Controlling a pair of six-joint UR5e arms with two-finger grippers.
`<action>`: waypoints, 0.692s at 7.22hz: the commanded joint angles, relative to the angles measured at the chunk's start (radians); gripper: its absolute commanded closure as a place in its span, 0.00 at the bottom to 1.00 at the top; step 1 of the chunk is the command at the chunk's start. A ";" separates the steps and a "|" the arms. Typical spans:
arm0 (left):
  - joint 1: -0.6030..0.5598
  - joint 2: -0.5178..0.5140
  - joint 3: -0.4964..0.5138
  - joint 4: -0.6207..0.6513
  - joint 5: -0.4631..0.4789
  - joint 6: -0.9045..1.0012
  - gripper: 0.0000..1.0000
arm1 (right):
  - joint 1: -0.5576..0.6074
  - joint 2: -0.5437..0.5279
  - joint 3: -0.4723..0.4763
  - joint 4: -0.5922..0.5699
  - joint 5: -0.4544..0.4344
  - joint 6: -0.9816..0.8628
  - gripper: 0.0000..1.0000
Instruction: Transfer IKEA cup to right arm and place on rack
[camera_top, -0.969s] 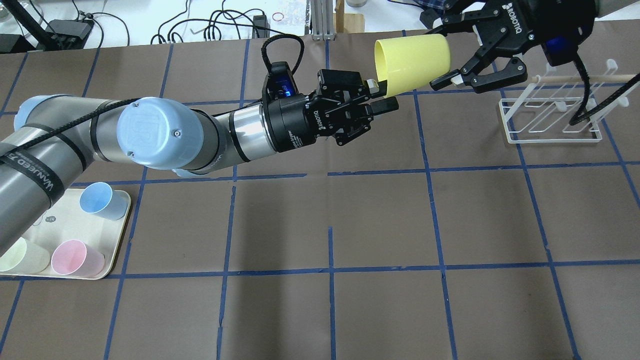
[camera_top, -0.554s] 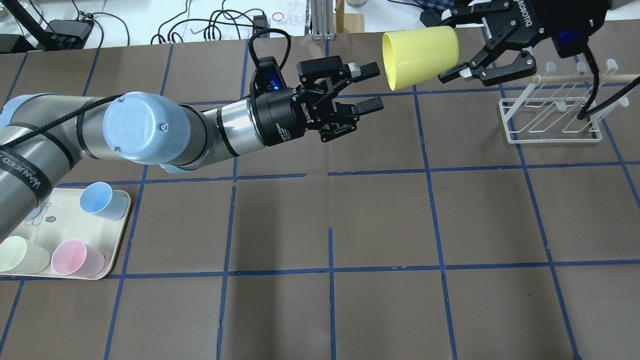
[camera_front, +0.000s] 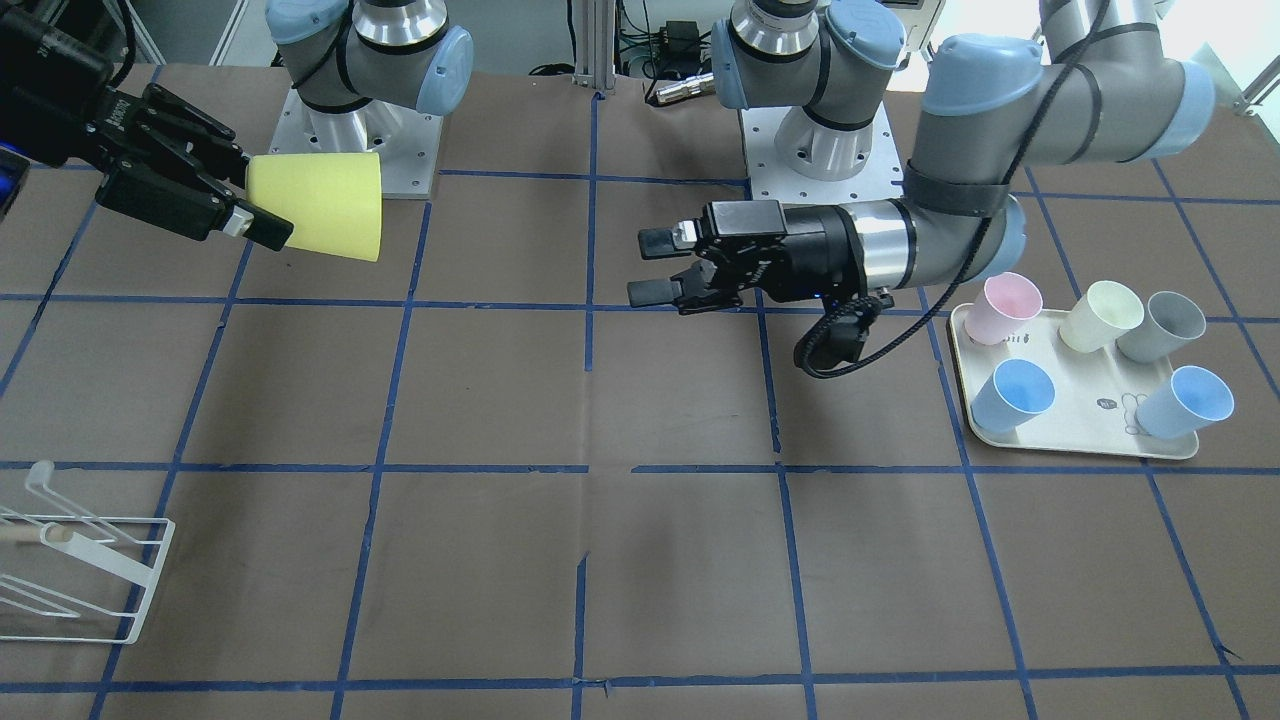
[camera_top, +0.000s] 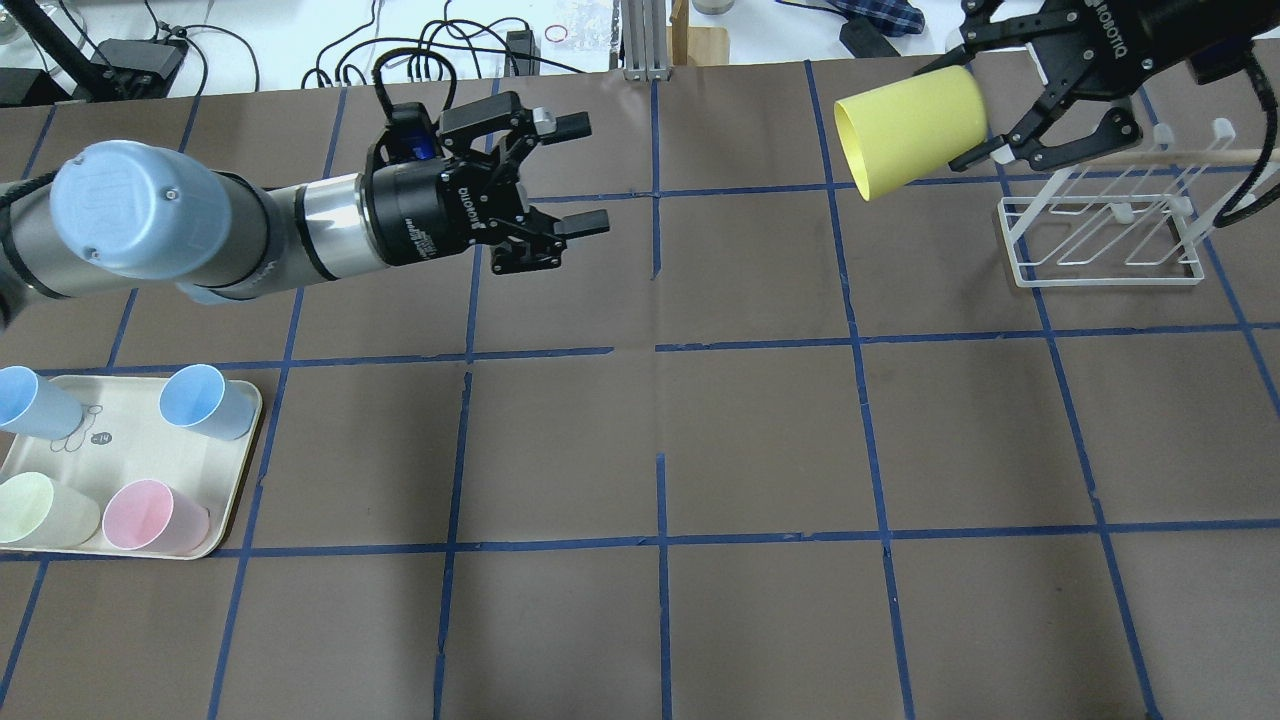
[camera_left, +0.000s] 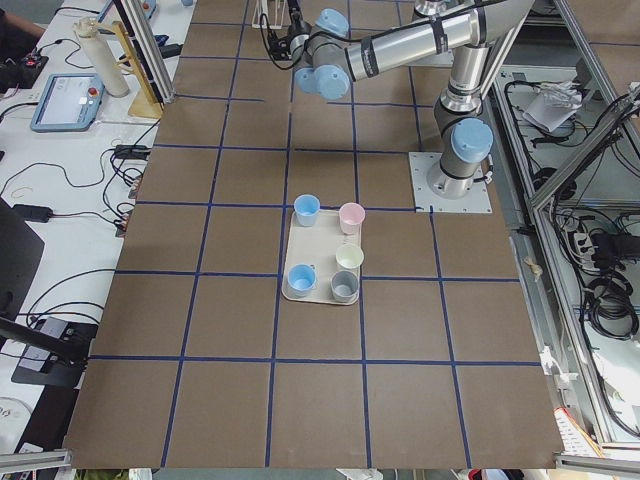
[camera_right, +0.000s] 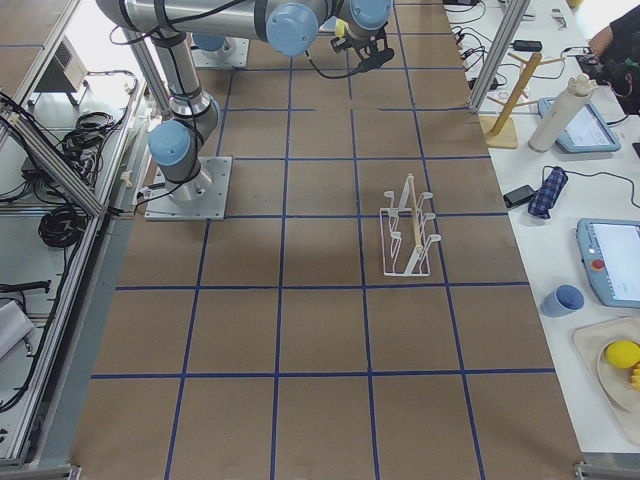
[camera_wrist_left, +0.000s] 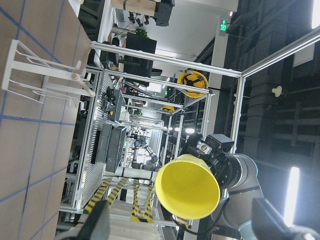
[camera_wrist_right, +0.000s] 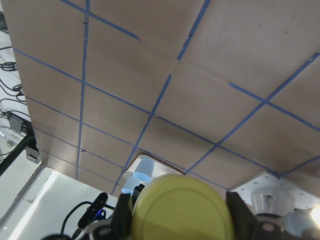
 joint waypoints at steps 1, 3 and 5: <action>0.069 -0.025 0.004 0.177 0.197 -0.146 0.00 | 0.010 -0.005 0.008 -0.110 -0.133 -0.108 0.71; 0.069 -0.063 0.000 0.500 0.382 -0.389 0.00 | 0.011 -0.002 0.035 -0.116 -0.222 -0.256 0.82; 0.070 -0.095 0.004 0.737 0.681 -0.466 0.00 | 0.011 -0.005 0.123 -0.137 -0.263 -0.329 0.84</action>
